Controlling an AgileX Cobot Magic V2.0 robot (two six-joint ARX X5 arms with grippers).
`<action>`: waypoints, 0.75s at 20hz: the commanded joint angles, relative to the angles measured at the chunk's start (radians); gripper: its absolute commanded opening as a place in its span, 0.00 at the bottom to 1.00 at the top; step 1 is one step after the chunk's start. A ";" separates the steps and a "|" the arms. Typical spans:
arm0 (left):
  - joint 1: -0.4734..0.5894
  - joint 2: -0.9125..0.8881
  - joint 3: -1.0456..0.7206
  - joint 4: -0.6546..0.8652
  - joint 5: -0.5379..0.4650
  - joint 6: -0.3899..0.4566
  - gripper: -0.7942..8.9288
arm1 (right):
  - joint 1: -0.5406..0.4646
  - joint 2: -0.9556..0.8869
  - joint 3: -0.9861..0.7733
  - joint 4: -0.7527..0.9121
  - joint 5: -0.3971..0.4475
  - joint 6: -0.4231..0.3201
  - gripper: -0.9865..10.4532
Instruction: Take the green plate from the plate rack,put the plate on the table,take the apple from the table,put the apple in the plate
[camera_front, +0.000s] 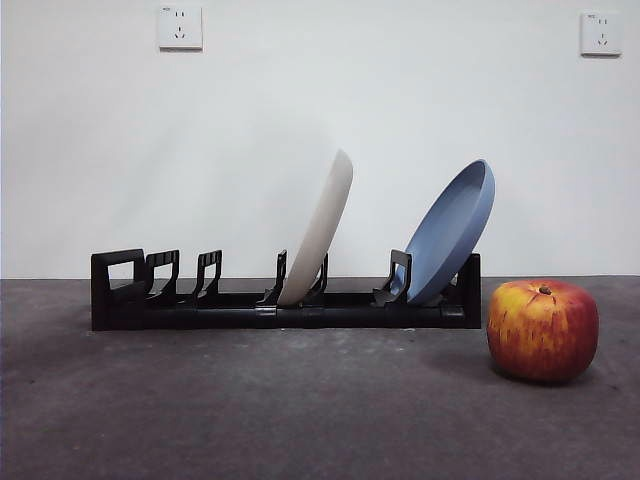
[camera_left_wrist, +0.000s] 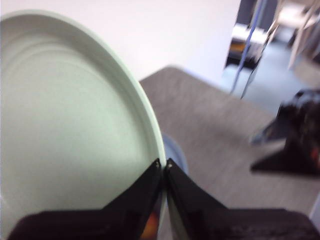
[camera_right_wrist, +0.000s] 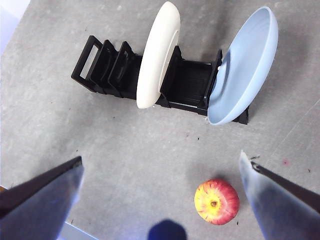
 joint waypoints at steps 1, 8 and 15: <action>-0.105 -0.135 -0.290 -0.007 -0.172 0.043 0.07 | 0.001 0.005 0.004 0.005 0.003 -0.006 0.66; -0.379 -0.369 -1.086 0.003 -0.357 -0.189 0.07 | 0.001 0.005 0.004 0.001 0.003 -0.006 0.66; -0.373 -0.294 -1.523 0.509 -0.359 -0.188 0.07 | 0.001 0.005 0.004 -0.092 0.003 -0.019 0.66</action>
